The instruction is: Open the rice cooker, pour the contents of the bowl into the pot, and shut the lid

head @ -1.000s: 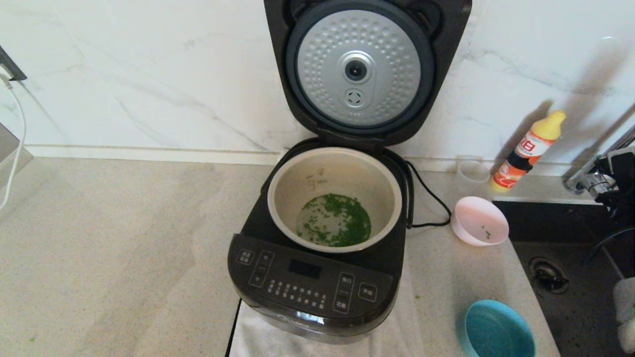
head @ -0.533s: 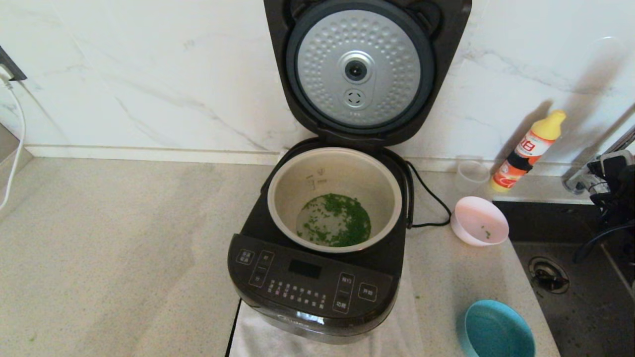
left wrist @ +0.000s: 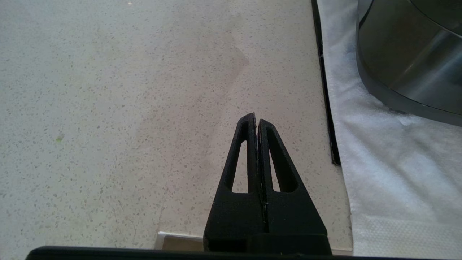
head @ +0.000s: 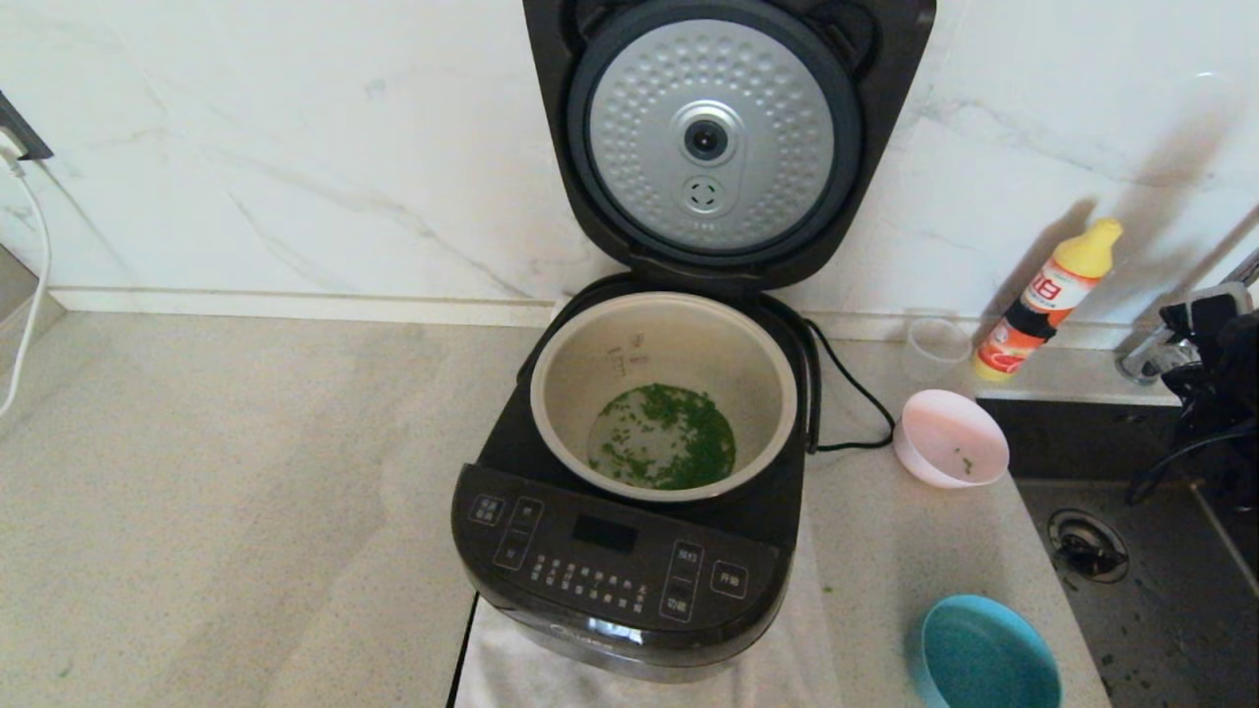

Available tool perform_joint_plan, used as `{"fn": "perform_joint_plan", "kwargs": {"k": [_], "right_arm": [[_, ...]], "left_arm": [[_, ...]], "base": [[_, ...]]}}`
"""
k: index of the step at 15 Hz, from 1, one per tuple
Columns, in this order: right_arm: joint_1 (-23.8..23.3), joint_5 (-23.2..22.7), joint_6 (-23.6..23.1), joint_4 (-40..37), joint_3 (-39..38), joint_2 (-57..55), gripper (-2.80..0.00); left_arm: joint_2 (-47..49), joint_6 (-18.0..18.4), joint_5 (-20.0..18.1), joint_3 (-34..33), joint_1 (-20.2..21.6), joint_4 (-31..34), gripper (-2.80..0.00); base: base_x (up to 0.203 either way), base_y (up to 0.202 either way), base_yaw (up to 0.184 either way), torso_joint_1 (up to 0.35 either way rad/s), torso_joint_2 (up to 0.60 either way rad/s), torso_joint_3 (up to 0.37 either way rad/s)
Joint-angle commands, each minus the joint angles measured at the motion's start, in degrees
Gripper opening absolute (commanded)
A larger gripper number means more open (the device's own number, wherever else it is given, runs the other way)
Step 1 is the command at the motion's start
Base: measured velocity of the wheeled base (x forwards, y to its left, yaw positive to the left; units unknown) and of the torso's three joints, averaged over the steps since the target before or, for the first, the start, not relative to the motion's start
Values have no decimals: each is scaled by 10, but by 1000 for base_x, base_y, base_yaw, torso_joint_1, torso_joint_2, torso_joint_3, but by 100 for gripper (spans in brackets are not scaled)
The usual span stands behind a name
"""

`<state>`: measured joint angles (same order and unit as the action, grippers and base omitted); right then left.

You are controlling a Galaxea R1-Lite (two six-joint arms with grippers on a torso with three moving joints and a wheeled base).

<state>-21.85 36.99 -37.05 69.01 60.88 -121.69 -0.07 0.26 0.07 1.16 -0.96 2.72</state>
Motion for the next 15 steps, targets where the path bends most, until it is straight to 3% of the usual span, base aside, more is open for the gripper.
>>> {"fn": "perform_joint_plan", "kwargs": {"k": [1, 8, 15], "right_arm": [[1, 2, -2, 4, 12, 1, -280], [0, 2, -4, 1, 126, -58, -280], [-3, 4, -3, 0, 179, -104, -280]], "left_arm": [[1, 0, 0, 1, 0, 0, -280], [1, 0, 0, 0, 0, 0, -280], [1, 0, 0, 1, 0, 0, -280]], "base": [[0, 0, 0, 0, 0, 0], [0, 0, 0, 0, 0, 0], [0, 0, 0, 0, 0, 0]]}}
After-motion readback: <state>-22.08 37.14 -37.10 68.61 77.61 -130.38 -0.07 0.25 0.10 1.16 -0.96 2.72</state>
